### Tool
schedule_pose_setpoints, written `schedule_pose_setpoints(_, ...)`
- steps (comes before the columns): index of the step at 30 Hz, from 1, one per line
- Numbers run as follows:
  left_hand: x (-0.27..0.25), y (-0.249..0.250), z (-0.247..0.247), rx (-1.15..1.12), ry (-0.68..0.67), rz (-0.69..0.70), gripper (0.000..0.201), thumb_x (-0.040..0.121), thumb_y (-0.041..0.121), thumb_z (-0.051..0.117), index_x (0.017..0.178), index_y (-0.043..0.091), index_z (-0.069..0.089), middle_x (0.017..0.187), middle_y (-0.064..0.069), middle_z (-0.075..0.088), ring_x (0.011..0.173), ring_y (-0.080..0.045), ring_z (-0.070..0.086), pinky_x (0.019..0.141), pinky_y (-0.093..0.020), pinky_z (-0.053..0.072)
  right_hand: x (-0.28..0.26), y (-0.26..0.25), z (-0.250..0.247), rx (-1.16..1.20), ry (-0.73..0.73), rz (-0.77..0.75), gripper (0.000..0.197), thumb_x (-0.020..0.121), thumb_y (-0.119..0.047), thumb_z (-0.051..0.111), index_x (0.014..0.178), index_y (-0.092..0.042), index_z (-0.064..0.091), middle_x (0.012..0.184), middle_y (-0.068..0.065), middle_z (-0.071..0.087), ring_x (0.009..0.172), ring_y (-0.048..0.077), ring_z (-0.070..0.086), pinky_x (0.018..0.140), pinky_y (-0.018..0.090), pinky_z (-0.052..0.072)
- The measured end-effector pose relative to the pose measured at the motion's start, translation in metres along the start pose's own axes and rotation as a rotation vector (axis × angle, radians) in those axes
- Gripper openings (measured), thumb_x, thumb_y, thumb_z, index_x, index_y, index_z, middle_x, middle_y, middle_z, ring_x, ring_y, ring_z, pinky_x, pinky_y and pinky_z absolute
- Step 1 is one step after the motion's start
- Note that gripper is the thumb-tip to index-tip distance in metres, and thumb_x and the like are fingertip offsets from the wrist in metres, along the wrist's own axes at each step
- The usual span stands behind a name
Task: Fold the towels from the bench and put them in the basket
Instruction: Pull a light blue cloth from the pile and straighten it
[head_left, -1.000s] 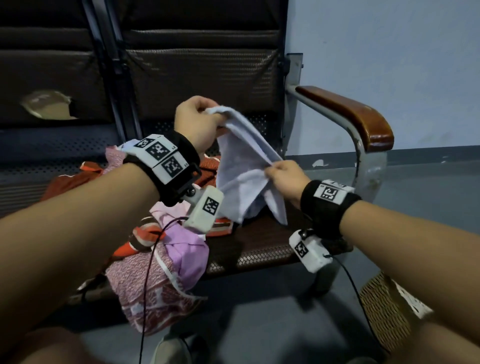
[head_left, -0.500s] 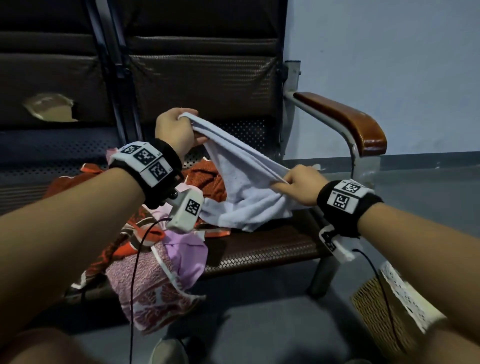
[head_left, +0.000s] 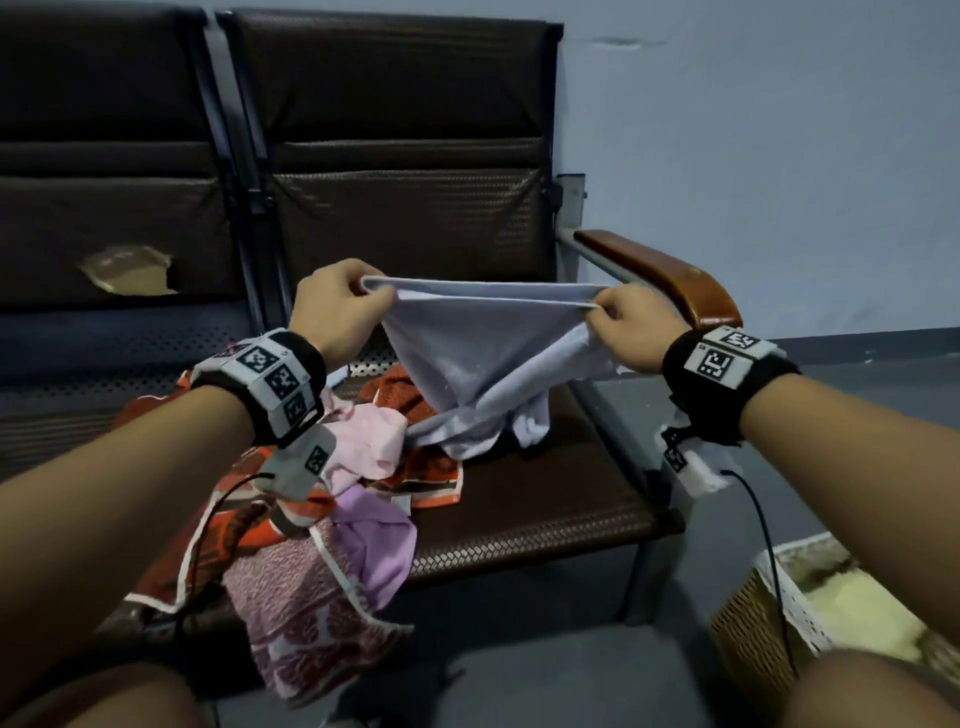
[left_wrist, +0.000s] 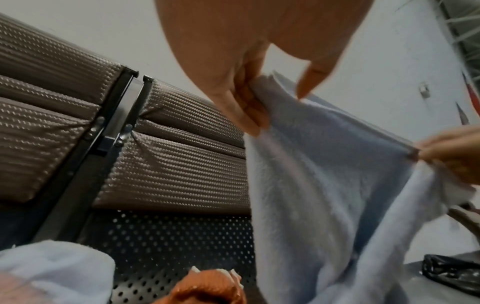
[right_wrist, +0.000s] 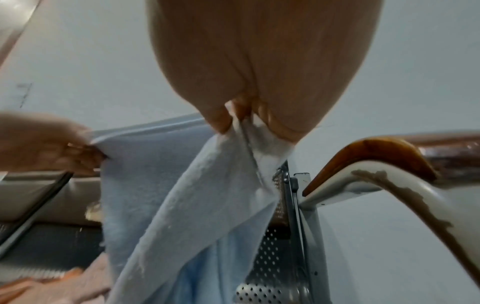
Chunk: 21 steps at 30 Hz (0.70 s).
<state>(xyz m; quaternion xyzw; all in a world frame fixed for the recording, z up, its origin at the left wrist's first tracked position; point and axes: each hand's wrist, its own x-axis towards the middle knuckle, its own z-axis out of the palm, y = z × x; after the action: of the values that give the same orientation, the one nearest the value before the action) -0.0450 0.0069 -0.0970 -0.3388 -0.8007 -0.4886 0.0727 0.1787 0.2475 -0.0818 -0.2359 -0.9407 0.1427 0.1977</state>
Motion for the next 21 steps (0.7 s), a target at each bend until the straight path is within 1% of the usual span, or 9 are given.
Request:
schedule_pose_setpoints(3, 0.001, 0.007, -0.011, 0.169, -0.003, 0.161, 0.028, 0.073, 0.035, 0.077, 0.098, 0.027, 0.065, 0.090, 0.009, 0.069, 0.085, -0.010, 0.065, 0.077, -0.024, 0.051, 0.010, -0.015, -0.021, 0.136, 0.112, 0.063, 0.034, 0.099, -0.018, 0.036, 0.074, -0.011, 0.057, 0.091, 0.012, 0.058, 0.086, 0.026, 0.051, 0.076, 0.035, 0.038)
schedule_pose_setpoints(6, 0.018, 0.018, -0.022, 0.137, 0.134, 0.158, 0.020, 0.078, 0.040, 0.077, 0.084, 0.027, 0.063, 0.073, 0.013, 0.064, 0.067, 0.004, 0.057, 0.057, -0.007, 0.039, 0.016, -0.030, -0.040, 0.152, 0.216, -0.016, 0.041, 0.101, -0.027, 0.044, 0.062, -0.016, 0.051, 0.064, 0.003, 0.048, 0.065, 0.023, 0.046, 0.061, 0.035, 0.030)
schedule_pose_setpoints(8, 0.032, 0.025, -0.029, 0.086, 0.176, 0.133, 0.022, 0.084, 0.044, 0.070, 0.078, 0.026, 0.061, 0.069, 0.012, 0.062, 0.060, 0.008, 0.053, 0.051, -0.009, 0.036, 0.020, -0.035, -0.050, 0.134, 0.176, -0.136, 0.036, 0.098, -0.039, 0.058, 0.064, -0.025, 0.055, 0.058, -0.004, 0.050, 0.058, 0.013, 0.047, 0.060, 0.030, 0.032)
schedule_pose_setpoints(11, 0.050, 0.029, -0.036, -0.043, 0.162, 0.060, 0.025, 0.086, 0.045, 0.063, 0.085, 0.020, 0.063, 0.076, 0.005, 0.066, 0.066, 0.000, 0.057, 0.060, -0.023, 0.045, 0.028, -0.033, -0.060, 0.171, 0.105, -0.266, 0.025, 0.089, -0.039, 0.071, 0.076, -0.021, 0.059, 0.066, -0.003, 0.057, 0.062, 0.012, 0.049, 0.061, 0.030, 0.038)
schedule_pose_setpoints(13, 0.059, 0.030, -0.038, -0.117, 0.161, 0.034, 0.030, 0.088, 0.046, 0.061, 0.091, 0.016, 0.066, 0.082, 0.003, 0.068, 0.073, -0.010, 0.058, 0.067, -0.030, 0.046, 0.031, -0.030, -0.065, 0.193, 0.089, -0.299, 0.021, 0.091, -0.034, 0.071, 0.091, -0.020, 0.056, 0.074, -0.005, 0.060, 0.064, 0.011, 0.049, 0.064, 0.031, 0.040)
schedule_pose_setpoints(15, 0.063, 0.031, -0.038, -0.119, 0.182, 0.056, 0.037, 0.090, 0.045, 0.058, 0.083, 0.009, 0.062, 0.073, 0.004, 0.059, 0.067, -0.006, 0.050, 0.064, -0.028, 0.041, 0.035, -0.027, -0.070, 0.133, 0.074, -0.306, 0.018, 0.094, -0.034, 0.066, 0.105, -0.023, 0.057, 0.082, -0.011, 0.061, 0.071, 0.009, 0.054, 0.068, 0.029, 0.040)
schedule_pose_setpoints(16, 0.063, 0.031, -0.038, -0.109, 0.203, 0.060, 0.039, 0.091, 0.045, 0.056, 0.073, 0.010, 0.055, 0.065, 0.008, 0.051, 0.060, -0.002, 0.043, 0.059, -0.027, 0.036, 0.038, -0.026, -0.072, 0.055, 0.066, -0.291, 0.014, 0.096, -0.036, 0.062, 0.101, -0.023, 0.060, 0.082, -0.009, 0.060, 0.075, 0.014, 0.057, 0.069, 0.029, 0.038)
schedule_pose_setpoints(18, 0.064, 0.035, -0.038, -0.112, 0.234, 0.058, 0.045, 0.093, 0.046, 0.054, 0.062, 0.018, 0.038, 0.055, 0.013, 0.036, 0.051, -0.002, 0.032, 0.052, -0.028, 0.029, 0.041, -0.027, -0.078, -0.088, 0.063, -0.252, 0.031, 0.098, -0.042, 0.056, 0.075, -0.022, 0.057, 0.070, -0.004, 0.057, 0.074, 0.024, 0.058, 0.065, 0.033, 0.035)
schedule_pose_setpoints(21, 0.068, 0.044, -0.042, -0.178, 0.275, 0.034, 0.051, 0.091, 0.054, 0.052, 0.060, 0.019, 0.032, 0.053, 0.012, 0.027, 0.049, -0.006, 0.027, 0.048, -0.029, 0.022, 0.045, -0.029, -0.088, 0.011, 0.116, -0.177, 0.056, 0.094, -0.056, 0.056, 0.054, -0.018, 0.046, 0.052, -0.006, 0.042, 0.053, 0.014, 0.043, 0.055, 0.032, 0.032)
